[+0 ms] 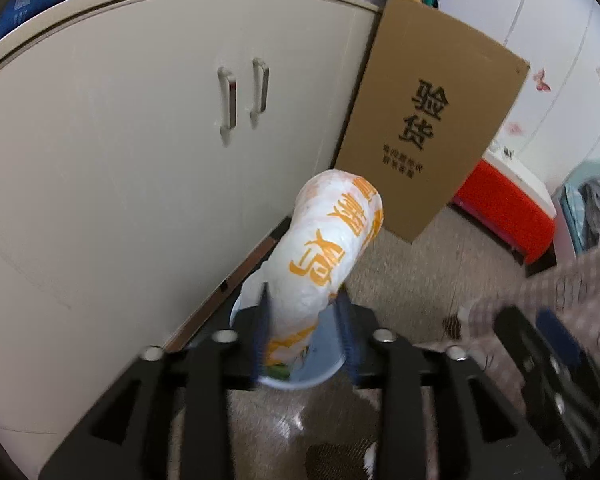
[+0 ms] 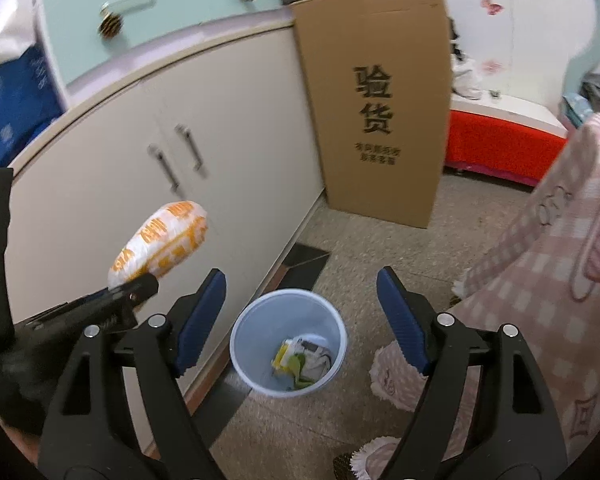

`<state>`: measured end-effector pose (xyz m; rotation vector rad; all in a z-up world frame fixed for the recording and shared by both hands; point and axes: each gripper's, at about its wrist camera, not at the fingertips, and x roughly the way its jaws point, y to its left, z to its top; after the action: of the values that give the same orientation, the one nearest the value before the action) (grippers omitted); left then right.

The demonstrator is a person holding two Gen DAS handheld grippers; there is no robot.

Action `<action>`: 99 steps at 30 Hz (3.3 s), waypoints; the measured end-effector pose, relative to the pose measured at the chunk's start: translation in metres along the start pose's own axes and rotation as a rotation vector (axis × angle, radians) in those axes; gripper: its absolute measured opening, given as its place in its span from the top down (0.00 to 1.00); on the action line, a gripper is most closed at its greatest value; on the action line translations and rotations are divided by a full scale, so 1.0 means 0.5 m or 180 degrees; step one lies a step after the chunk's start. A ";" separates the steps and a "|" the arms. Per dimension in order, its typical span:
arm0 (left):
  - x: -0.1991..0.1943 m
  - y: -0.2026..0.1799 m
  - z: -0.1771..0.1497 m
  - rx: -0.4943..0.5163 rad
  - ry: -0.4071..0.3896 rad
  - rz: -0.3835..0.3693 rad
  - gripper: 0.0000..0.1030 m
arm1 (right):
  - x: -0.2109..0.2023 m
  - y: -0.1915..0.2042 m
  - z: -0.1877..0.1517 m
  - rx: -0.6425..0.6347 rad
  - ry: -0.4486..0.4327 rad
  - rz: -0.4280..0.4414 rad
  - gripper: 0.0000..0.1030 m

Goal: Collect trash
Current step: 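Carry both to the wastebasket and open both tools to drop them, then move both tools back over the table toward the remaining trash, then grasp the white-blue carton with the left tool while the right tool grasps the gold paper bag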

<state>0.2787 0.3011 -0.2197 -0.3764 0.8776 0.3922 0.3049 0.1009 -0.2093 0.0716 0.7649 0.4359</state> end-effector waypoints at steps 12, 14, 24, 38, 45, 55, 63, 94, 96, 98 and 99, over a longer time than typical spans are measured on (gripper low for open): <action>-0.020 0.004 -0.033 -0.0067 0.0128 -0.0078 0.32 | -0.025 -0.003 -0.007 0.0003 0.0085 0.0066 0.24; -0.036 0.007 -0.037 -0.0105 0.0121 -0.0132 0.32 | -0.037 0.000 -0.005 0.0005 0.0076 0.0083 0.24; -0.187 -0.009 -0.052 -0.0128 -0.0213 -0.0169 0.31 | -0.183 -0.001 0.020 -0.0003 -0.0148 0.0272 0.24; -0.412 -0.218 -0.123 0.0470 -0.0577 -0.0682 0.27 | -0.475 -0.175 0.014 0.0207 -0.0700 -0.0060 0.22; -0.448 -0.403 -0.185 0.0854 -0.0460 -0.1053 0.27 | -0.588 -0.334 -0.002 0.0441 -0.0895 -0.0521 0.21; -0.417 -0.622 -0.251 0.1079 -0.0081 -0.1564 0.27 | -0.658 -0.535 -0.025 0.0882 -0.0990 -0.0960 0.20; -0.337 -0.717 -0.258 0.0940 0.0251 -0.1724 0.31 | -0.667 -0.614 -0.035 0.1024 -0.0988 -0.1027 0.20; -0.451 -0.667 -0.158 0.1002 -0.0593 -0.1874 0.97 | -0.540 -0.639 0.090 0.0790 -0.0587 -0.0995 0.70; -0.453 -0.654 -0.149 0.0965 -0.0621 -0.1866 0.97 | -0.555 -0.620 0.099 0.0744 -0.0657 -0.0933 0.70; -0.456 -0.641 -0.139 0.0927 -0.0636 -0.1871 0.97 | -0.571 -0.593 0.112 0.0671 -0.0721 -0.0907 0.70; -0.459 -0.630 -0.133 0.0911 -0.0655 -0.1865 0.97 | -0.580 -0.577 0.117 0.0647 -0.0755 -0.0863 0.70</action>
<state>0.2524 -0.0427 -0.0263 -0.3043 0.5758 -0.2323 0.2627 -0.2738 -0.0401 0.2035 0.5724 0.0880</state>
